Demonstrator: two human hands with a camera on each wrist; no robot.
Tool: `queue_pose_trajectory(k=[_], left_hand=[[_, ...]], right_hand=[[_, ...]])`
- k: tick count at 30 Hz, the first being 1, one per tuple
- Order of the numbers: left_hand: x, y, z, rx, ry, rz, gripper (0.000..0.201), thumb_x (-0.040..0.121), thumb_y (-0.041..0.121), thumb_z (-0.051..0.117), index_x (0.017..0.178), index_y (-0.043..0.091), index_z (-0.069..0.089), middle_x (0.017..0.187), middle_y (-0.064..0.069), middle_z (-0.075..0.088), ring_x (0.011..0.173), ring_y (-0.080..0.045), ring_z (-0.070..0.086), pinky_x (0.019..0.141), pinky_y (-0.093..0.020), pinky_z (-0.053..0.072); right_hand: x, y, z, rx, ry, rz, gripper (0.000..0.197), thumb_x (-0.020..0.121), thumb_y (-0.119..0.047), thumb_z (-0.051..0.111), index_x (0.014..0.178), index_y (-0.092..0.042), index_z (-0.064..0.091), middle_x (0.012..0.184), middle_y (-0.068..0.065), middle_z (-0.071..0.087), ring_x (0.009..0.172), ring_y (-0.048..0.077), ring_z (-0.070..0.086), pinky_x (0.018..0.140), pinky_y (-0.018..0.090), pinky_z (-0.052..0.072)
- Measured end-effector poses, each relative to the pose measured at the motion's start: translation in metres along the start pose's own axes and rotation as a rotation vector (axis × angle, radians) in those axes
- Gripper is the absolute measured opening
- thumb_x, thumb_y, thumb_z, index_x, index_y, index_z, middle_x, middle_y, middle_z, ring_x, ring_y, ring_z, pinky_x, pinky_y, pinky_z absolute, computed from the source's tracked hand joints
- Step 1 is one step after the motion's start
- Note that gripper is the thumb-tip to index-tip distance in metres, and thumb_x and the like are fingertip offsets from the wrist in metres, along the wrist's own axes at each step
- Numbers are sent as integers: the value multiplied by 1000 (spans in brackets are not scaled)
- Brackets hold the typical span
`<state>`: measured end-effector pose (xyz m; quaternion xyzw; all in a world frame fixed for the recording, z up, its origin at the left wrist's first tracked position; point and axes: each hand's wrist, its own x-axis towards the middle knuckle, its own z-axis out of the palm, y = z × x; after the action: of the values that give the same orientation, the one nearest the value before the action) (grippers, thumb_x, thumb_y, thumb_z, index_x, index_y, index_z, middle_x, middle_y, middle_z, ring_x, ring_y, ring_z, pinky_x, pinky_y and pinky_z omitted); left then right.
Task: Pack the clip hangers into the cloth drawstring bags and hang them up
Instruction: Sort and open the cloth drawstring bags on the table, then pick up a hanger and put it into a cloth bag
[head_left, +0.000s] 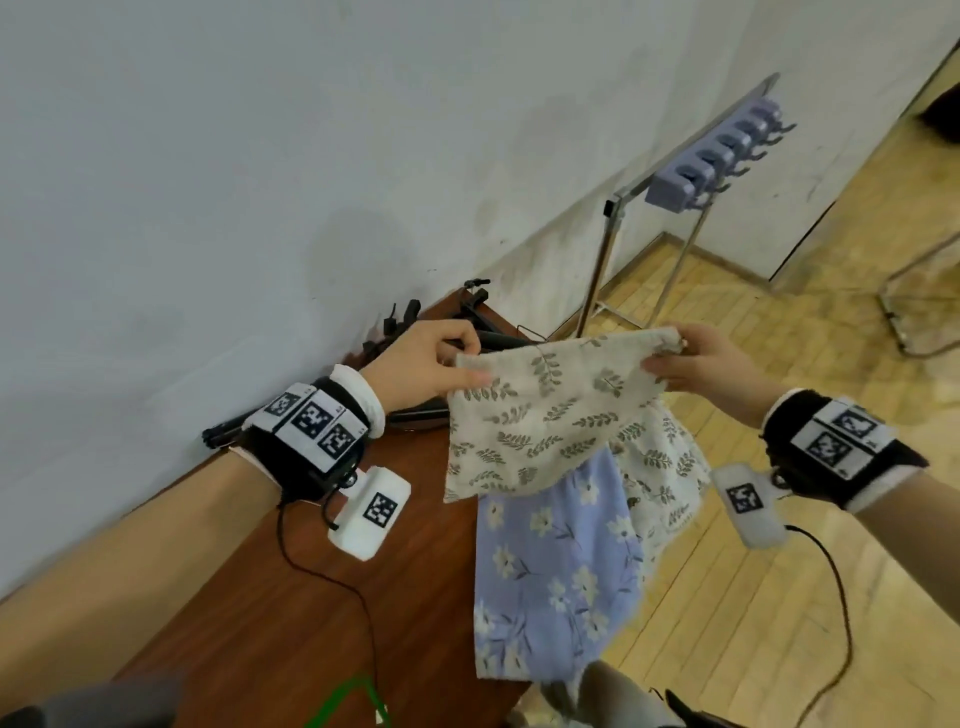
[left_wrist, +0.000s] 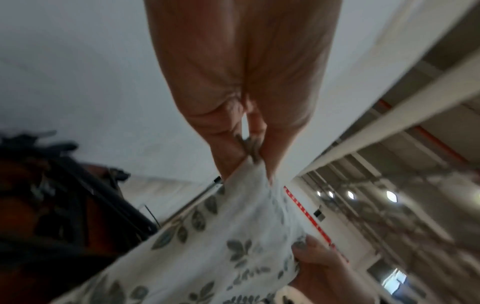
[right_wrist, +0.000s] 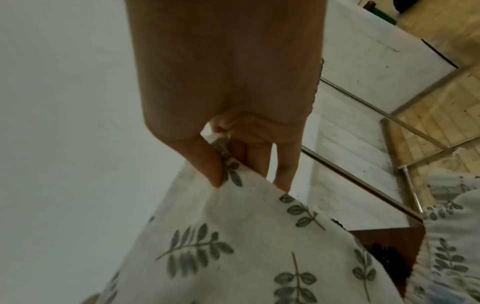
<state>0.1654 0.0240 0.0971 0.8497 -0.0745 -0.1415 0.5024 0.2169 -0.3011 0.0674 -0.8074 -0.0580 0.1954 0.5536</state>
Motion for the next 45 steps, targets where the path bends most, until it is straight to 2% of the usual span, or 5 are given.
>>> queue_pose_trajectory(k=[10,19,28,38,45], left_hand=[[-5,-25,77,-388,-904,-420,31,85,-1,64,108,12,49,118,-17,60,107,-31,59,64,-26,58],[58,-106,112,37,-141,-396,25,82,7,70,102,15,56,91,-1,64,78,-16,62,85,-47,55],[48,-173,96,122,268,-654,49,92,15,59,137,15,39,141,-8,45,125,-26,48,93,-28,40],[-73,-225,44,-111,505,-969,24,89,-4,53,82,17,61,110,-15,63,97,-21,53,77,-20,39],[-150,-241,34,-249,514,-1002,37,85,-20,45,109,1,63,107,-12,58,101,-20,52,80,-24,42]], right_hand=[[-64,13,-35,-133,-303,208,29,93,-12,61,118,-26,57,101,9,73,84,29,72,67,35,57],[18,118,1,-266,-134,311,58,97,-17,54,149,-20,29,139,8,50,116,24,58,92,31,51],[76,162,54,-641,31,175,52,91,-21,52,141,-23,38,149,12,32,129,30,41,105,46,40],[171,81,166,-842,-214,-108,47,87,-22,60,131,-27,44,131,4,48,124,27,43,101,50,36],[192,91,241,-1326,-419,-226,73,85,-29,63,148,-21,25,141,3,43,133,27,37,104,48,34]])
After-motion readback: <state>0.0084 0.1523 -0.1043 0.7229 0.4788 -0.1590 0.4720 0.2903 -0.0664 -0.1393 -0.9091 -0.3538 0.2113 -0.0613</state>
